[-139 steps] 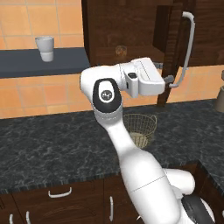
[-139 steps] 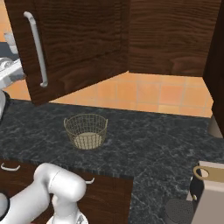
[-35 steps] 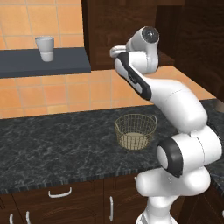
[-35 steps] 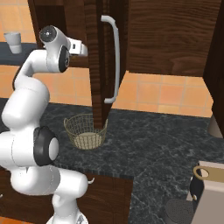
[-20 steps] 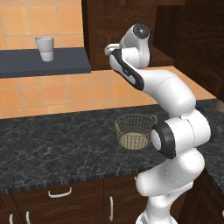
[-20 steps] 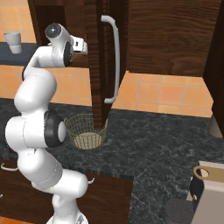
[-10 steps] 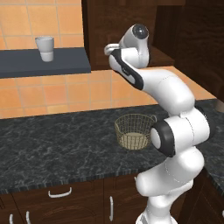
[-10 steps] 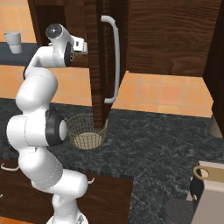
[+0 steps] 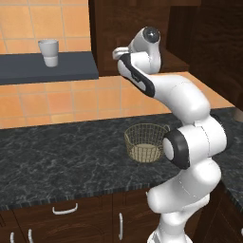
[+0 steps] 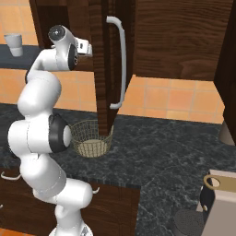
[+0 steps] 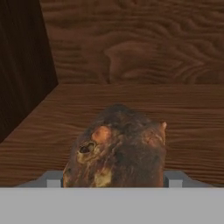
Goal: Open the cabinet, pick up the bread from the cabinet and place it in the basket. Then move the basket to the dining counter.
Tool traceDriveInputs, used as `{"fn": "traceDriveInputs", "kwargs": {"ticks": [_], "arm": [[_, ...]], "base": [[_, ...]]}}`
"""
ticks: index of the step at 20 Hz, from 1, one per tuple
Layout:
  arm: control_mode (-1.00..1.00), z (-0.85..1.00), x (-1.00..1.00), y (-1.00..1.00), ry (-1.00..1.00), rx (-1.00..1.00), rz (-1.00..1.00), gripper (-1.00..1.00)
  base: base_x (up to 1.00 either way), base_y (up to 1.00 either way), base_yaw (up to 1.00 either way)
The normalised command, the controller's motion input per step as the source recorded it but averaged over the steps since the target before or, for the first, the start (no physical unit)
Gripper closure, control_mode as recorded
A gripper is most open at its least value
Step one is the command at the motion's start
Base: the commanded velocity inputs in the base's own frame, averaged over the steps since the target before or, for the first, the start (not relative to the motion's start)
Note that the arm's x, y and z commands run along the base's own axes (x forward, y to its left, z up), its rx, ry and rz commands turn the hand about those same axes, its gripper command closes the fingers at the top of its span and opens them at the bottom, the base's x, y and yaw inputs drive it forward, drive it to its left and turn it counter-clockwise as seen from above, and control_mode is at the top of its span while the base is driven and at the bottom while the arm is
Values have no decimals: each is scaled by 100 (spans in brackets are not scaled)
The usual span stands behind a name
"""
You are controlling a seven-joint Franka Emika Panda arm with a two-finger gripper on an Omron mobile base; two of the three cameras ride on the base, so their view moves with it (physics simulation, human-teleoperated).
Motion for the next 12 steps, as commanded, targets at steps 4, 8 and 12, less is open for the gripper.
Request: {"fn": "traceDriveInputs", "kwargs": {"ticks": [4, 8, 12], "arm": [[-100, 0, -71, -11, -3, 0, -3, 100], [-100, 5, -100, -20, -9, 0, -7, 100], [-100, 16, -100, -12, -3, 0, -10, 100]], "base": [[0, 0, 0], [0, 0, 0], [0, 0, 0]]}}
